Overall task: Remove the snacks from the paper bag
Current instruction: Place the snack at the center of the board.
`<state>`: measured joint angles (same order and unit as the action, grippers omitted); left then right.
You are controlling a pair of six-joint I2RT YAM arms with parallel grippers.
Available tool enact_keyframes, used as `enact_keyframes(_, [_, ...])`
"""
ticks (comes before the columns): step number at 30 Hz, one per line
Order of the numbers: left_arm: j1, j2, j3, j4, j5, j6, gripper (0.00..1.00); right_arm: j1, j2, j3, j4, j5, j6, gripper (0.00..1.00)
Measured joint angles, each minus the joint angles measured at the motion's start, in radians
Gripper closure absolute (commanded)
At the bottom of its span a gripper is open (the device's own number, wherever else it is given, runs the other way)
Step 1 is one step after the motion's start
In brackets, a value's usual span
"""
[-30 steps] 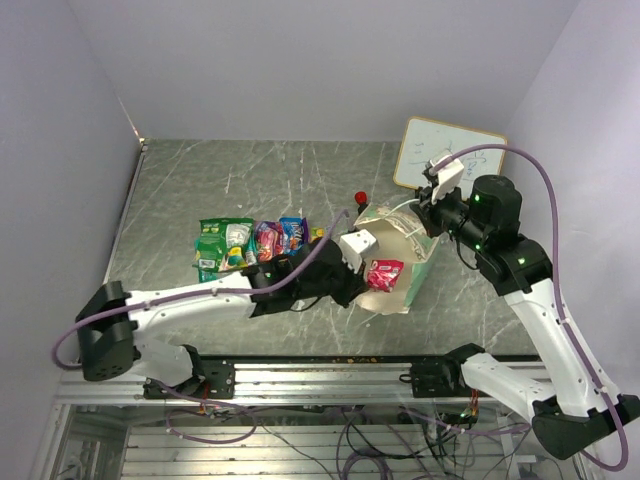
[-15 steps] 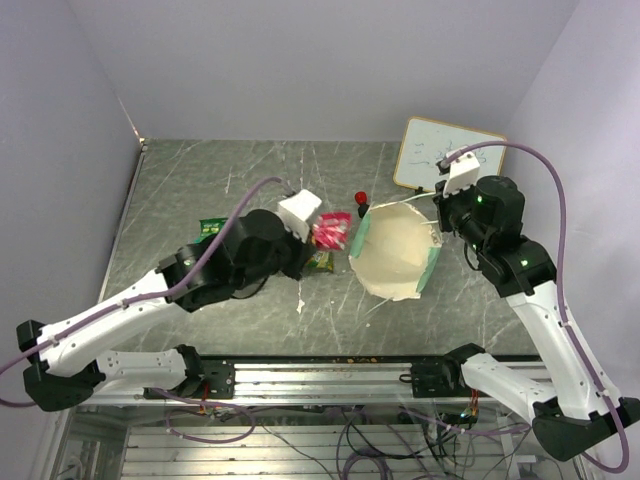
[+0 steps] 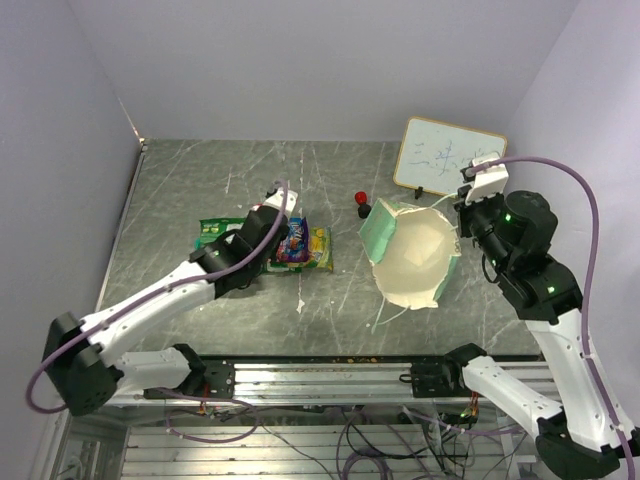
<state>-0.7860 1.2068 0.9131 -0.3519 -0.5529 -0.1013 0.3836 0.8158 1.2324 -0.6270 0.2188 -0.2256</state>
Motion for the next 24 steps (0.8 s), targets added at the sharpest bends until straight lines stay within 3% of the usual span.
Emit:
enact_keyframes(8, [0.101, 0.177, -0.072, 0.192, 0.074, 0.081, 0.93, 0.000, -0.014, 0.036, -0.045, 0.017, -0.004, 1.00])
enact_keyframes(13, [0.117, 0.206, -0.093, 0.256, 0.119, 0.085, 0.93, 0.000, 0.015, 0.111, -0.075, 0.005, -0.003, 1.00])
enact_keyframes(19, [0.134, 0.222, -0.148, 0.264, 0.137, 0.071, 0.93, 0.000, 0.107, 0.233, -0.109, -0.114, 0.037, 1.00])
enact_keyframes(24, [0.138, 0.222, -0.148, 0.254, 0.138, 0.064, 0.86, 0.000, 0.220, 0.335, -0.175, -0.133, 0.156, 1.00])
